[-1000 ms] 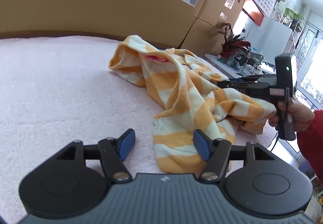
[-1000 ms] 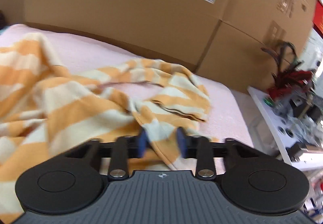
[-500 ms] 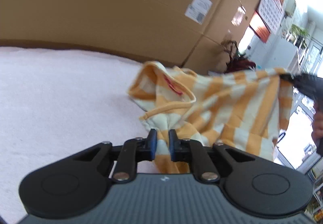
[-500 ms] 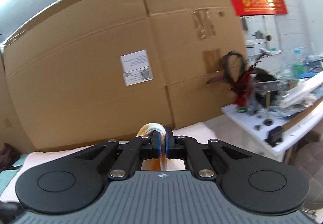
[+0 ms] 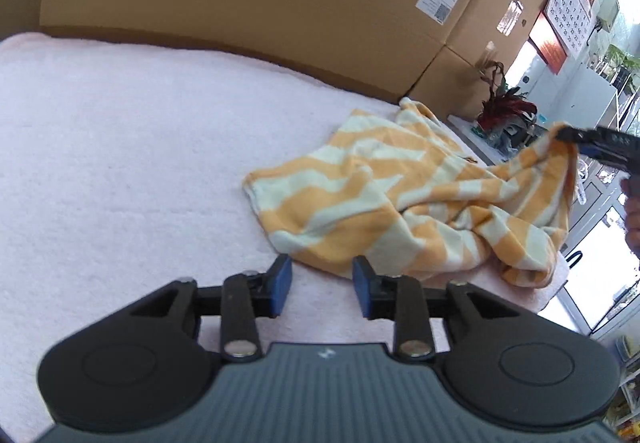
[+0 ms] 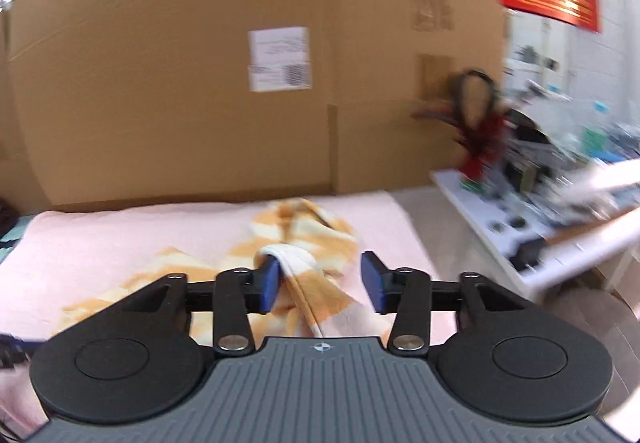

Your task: Fold clothes

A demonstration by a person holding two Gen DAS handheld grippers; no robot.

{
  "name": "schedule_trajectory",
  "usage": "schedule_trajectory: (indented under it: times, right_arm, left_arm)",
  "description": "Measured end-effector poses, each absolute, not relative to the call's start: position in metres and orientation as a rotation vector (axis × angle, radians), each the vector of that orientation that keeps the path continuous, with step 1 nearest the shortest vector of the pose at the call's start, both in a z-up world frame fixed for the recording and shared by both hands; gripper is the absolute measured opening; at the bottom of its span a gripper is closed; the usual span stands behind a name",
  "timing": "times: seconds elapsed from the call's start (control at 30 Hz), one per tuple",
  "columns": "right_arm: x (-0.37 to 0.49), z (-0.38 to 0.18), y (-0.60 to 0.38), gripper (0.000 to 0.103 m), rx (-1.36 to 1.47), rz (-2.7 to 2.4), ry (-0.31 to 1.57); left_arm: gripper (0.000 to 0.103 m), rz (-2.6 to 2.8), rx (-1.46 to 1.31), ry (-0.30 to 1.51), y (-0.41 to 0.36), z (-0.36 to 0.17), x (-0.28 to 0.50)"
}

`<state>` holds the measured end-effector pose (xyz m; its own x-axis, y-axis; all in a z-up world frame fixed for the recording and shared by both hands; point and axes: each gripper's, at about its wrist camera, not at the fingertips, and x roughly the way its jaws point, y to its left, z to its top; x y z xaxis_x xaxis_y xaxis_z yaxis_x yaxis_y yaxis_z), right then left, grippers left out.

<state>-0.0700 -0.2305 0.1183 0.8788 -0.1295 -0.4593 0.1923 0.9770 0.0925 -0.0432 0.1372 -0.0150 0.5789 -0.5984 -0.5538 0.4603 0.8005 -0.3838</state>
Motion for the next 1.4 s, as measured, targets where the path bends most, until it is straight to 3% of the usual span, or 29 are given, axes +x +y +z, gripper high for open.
schedule_trajectory:
  times: [0.07, 0.2, 0.3, 0.37, 0.47, 0.67, 0.77, 0.9, 1.17, 1.2, 1.23, 1.27, 1.3, 1.4]
  right_arm:
    - [-0.043, 0.122, -0.222, 0.06, 0.14, -0.123, 0.455]
    - [0.02, 0.11, -0.224, 0.063, 0.214, -0.202, 0.558]
    - [0.034, 0.097, -0.236, 0.06, 0.254, -0.318, 0.624]
    - [0.019, 0.092, -0.247, 0.057, 0.288, -0.344, 0.633]
    - [-0.005, 0.087, -0.26, 0.055, 0.315, -0.385, 0.646]
    - [-0.091, 0.109, -0.245, 0.057, -0.042, -0.513, 0.662]
    - [-0.104, 0.136, -0.238, 0.067, -0.026, -0.411, 0.512]
    - [-0.045, 0.131, -0.224, 0.076, 0.049, -0.189, 0.506]
    - [0.132, 0.031, -0.203, 0.07, -0.114, -0.236, 0.718]
    - [0.141, 0.021, -0.203, 0.065, -0.107, -0.219, 0.742]
    - [0.144, 0.016, -0.201, 0.051, -0.103, -0.2, 0.736]
    - [0.142, 0.016, -0.199, 0.034, -0.098, -0.184, 0.711]
    - [0.139, 0.021, -0.197, 0.005, -0.083, -0.17, 0.718]
    - [0.109, 0.056, -0.2, 0.005, 0.009, -0.147, 0.614]
  left_arm:
    - [0.057, -0.623, -0.201, 0.712, 0.13, -0.015, -0.045]
    - [0.06, -0.607, -0.194, 0.712, 0.118, -0.014, -0.041]
    - [0.047, -0.595, -0.192, 0.711, 0.116, -0.015, -0.036]
    - [0.022, -0.587, -0.201, 0.714, 0.119, -0.016, -0.031]
    - [0.012, -0.599, -0.24, 0.729, 0.125, -0.019, -0.021]
    - [0.006, -0.622, -0.224, 0.726, 0.121, -0.02, -0.011]
    - [0.004, -0.616, -0.203, 0.715, 0.114, -0.019, -0.01]
    - [0.002, -0.595, -0.185, 0.707, 0.111, -0.018, -0.017]
    - [0.002, -0.569, -0.195, 0.705, 0.113, -0.018, -0.033]
    - [0.002, -0.571, -0.192, 0.705, 0.112, -0.018, -0.034]
    - [0.002, -0.579, -0.194, 0.707, 0.111, -0.018, -0.034]
    - [0.003, -0.589, -0.199, 0.709, 0.111, -0.018, -0.033]
    - [0.005, -0.597, -0.208, 0.71, 0.11, -0.018, -0.033]
    - [0.014, -0.613, -0.233, 0.713, 0.106, -0.019, -0.028]
